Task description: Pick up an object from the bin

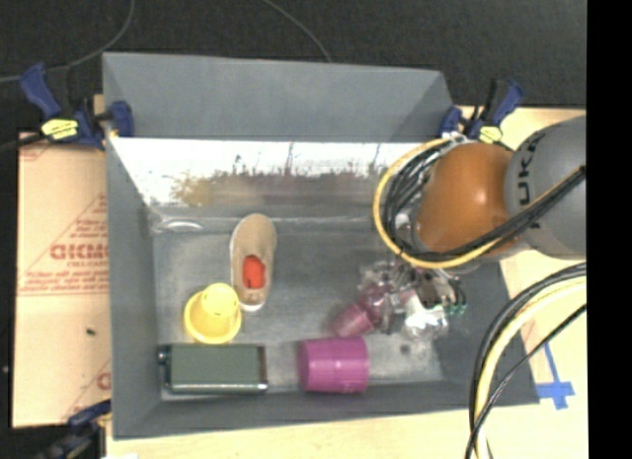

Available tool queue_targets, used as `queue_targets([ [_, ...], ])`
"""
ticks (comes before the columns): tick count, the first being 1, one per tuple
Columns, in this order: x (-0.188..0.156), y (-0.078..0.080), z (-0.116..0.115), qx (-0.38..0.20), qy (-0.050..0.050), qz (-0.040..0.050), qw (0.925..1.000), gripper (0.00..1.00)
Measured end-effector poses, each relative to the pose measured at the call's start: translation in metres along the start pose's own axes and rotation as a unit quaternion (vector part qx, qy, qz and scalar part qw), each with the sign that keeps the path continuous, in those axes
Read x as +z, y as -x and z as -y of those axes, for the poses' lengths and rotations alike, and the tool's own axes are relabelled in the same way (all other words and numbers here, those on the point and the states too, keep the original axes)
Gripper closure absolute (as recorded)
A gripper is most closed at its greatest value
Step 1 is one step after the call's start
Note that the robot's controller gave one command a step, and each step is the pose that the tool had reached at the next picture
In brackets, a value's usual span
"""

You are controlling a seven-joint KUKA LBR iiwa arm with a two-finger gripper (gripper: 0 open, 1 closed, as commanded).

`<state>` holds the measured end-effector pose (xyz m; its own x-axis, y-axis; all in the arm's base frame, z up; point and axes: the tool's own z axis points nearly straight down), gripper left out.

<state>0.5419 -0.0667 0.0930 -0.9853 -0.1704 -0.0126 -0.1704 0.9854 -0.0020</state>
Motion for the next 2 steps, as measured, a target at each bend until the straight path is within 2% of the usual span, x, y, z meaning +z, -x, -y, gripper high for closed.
queue_targets([
  [2,-0.0001,0.0,0.0003,-0.001,0.0,0.0,1.0,1.0],
])
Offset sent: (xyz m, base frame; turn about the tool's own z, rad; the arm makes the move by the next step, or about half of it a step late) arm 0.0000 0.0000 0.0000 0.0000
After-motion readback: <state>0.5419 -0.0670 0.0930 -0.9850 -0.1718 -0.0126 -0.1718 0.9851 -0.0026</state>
